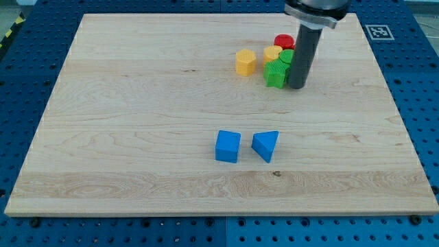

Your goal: Place the yellow hexagon towards the top left side of the green star

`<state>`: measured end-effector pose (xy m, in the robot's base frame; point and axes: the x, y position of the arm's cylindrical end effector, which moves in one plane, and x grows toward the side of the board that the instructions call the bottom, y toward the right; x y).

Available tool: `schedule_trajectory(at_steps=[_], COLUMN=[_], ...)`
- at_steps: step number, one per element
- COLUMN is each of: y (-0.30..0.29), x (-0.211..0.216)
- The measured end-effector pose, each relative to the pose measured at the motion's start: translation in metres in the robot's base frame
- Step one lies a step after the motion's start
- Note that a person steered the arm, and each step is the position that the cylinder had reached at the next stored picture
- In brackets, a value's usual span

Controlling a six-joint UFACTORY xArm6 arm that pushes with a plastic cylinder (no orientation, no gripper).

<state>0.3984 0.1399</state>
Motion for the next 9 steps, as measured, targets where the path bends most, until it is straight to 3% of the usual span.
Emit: schedule_trajectory(at_steps=[1,3,4,5,7,9], y=[0.014,-0.07,-0.135,-0.17,-0.163,-0.157], x=[0.026,0.043,0.031,-0.013,-0.093,-0.082])
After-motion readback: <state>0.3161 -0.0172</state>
